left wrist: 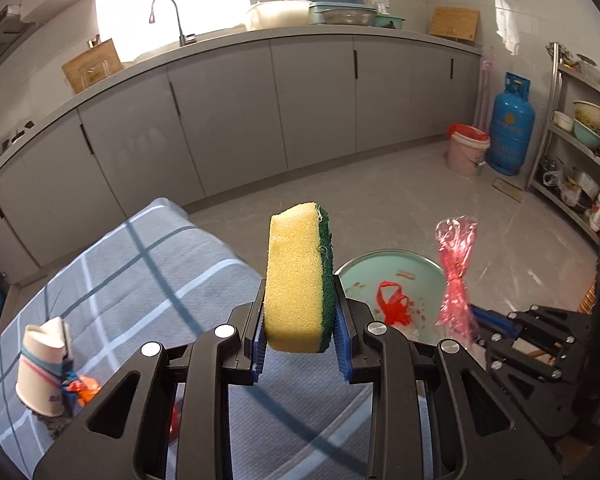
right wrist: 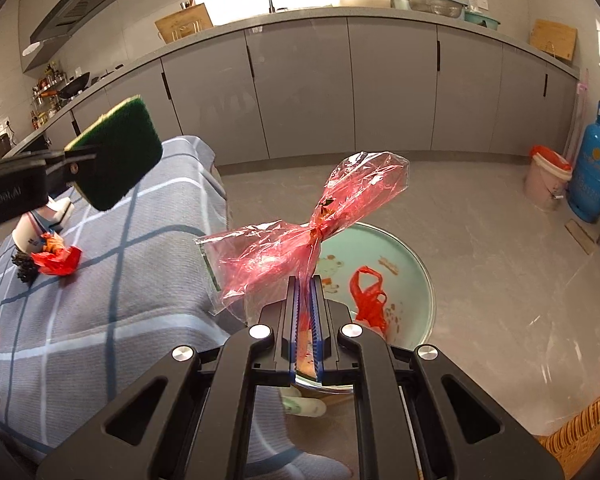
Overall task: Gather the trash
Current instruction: 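Carry the sponge and pink bag over the basin and release both, then move both tools back over the table toward the scouring pad and cup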
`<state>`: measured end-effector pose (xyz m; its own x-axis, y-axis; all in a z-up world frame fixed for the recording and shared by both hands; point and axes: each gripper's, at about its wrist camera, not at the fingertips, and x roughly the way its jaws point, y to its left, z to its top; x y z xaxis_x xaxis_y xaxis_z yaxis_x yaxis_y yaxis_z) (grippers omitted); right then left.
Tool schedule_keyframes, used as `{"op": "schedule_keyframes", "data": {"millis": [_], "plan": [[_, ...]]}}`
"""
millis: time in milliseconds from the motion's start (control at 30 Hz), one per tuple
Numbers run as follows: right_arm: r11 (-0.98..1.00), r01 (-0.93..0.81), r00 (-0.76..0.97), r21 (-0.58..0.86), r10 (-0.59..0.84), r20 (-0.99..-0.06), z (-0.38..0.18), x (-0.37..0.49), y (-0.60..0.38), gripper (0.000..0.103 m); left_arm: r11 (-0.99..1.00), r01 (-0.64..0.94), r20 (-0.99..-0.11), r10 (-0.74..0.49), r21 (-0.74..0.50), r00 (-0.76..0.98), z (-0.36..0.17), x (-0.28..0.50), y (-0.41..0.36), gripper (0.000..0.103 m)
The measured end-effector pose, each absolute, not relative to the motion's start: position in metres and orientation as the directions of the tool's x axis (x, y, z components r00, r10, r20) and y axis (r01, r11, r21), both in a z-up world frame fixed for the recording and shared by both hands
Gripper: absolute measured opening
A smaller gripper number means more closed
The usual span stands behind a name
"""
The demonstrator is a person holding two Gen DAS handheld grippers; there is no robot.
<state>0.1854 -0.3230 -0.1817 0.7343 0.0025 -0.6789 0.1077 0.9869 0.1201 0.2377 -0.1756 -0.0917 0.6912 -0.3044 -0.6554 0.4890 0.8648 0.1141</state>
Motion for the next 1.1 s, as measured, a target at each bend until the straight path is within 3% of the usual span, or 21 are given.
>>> {"op": "schedule_keyframes", "data": {"millis": [500, 533, 633, 667, 700, 867, 1100], "plan": [[0.989, 0.138, 0.695, 0.060, -0.054, -0.717, -0.223, 0.214, -0.365, 0.009, 0.785, 0.605, -0.701, -0.359, 0.130, 0.616, -0.130, 0.261, -0.245, 0.029], [0.989, 0.138, 0.694, 0.056, -0.057, -0.718, -0.225, 0.215, -0.364, 0.009, 0.786, 0.605, -0.700, -0.360, 0.130, 0.617, -0.132, 0.262, -0.246, 0.031], [0.987, 0.155, 0.698, 0.037, -0.083, -0.711, -0.232, 0.218, -0.368, 0.021, 0.799, 0.587, -0.692, -0.351, 0.130, 0.630, -0.135, 0.267, -0.246, 0.059], [0.986, 0.165, 0.698, 0.034, -0.092, -0.710, -0.234, 0.219, -0.370, 0.039, 0.806, 0.577, -0.688, -0.344, 0.133, 0.639, -0.136, 0.268, -0.245, 0.059], [0.984, 0.175, 0.697, 0.034, -0.100, -0.710, -0.235, 0.219, -0.373, 0.041, 0.810, 0.571, -0.692, -0.336, 0.134, 0.639, -0.137, 0.270, -0.244, 0.059], [0.976, 0.212, 0.684, 0.047, -0.114, -0.720, -0.241, 0.213, -0.378, 0.041, 0.833, 0.539, -0.701, -0.311, 0.123, 0.642, -0.140, 0.275, -0.233, 0.066], [0.970, 0.230, 0.689, 0.081, -0.104, -0.717, -0.235, 0.198, -0.368, 0.052, 0.855, 0.502, -0.698, -0.282, 0.129, 0.659, -0.137, 0.266, -0.215, 0.076]]}}
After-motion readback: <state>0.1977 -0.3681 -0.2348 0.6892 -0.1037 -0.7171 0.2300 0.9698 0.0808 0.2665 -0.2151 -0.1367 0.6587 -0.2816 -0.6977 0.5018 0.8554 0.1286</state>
